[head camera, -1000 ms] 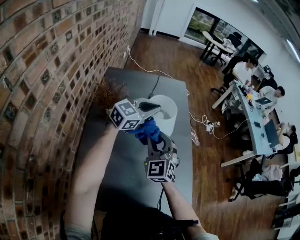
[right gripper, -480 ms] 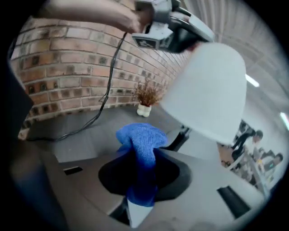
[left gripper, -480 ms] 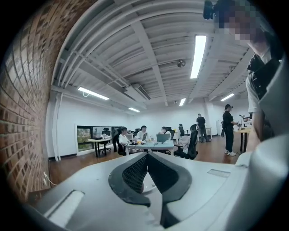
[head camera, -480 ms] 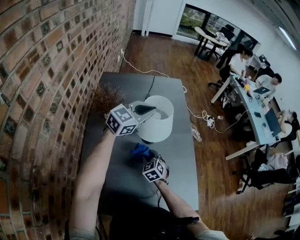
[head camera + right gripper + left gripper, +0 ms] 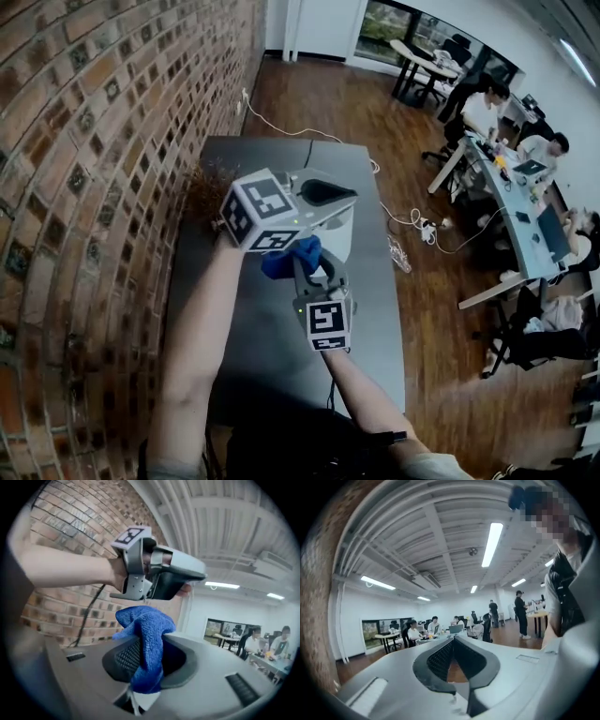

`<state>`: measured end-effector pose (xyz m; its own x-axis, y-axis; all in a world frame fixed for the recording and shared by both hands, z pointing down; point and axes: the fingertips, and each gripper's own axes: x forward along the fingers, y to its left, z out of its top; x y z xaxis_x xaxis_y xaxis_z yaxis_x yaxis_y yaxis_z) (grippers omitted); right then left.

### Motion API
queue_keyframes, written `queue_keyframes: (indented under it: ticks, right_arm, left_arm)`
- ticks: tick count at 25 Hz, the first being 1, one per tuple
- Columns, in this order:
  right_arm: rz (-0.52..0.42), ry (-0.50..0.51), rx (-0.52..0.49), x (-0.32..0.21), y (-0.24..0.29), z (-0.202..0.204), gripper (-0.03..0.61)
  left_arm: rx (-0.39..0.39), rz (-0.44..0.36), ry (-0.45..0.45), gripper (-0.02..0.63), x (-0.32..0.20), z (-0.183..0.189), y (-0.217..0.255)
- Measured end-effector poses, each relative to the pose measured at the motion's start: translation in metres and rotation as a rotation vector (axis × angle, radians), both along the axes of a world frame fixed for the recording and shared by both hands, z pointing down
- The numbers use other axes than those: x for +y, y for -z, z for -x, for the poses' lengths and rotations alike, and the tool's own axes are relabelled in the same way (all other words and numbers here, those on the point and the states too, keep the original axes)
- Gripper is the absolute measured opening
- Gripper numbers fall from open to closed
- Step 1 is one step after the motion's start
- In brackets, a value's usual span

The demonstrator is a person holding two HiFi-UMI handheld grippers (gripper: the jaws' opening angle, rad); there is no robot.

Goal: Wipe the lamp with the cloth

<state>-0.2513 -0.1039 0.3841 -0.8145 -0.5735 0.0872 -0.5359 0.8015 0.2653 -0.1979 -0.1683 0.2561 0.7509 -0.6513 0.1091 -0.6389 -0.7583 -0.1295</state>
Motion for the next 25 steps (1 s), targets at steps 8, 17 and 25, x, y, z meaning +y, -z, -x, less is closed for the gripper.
queue_keyframes:
  ticks: [8,17,25]
  right_arm:
    - [0.213,-0.026,0.410,0.004,-0.151,0.023,0.097]
    - [0.525,0.162,0.124,0.039,-0.198,-0.052,0.097]
    - [1.072,-0.085,-0.454,-0.033,-0.213,-0.077,0.097]
  left_arm:
    - [-0.280,0.142,0.069,0.000,-0.010,0.009,-0.090]
    - [-0.367,0.120,0.202,0.034,-0.016,0.007,-0.132]
    - [-0.446,0.165,0.159,0.004,-0.018,-0.004,-0.140]
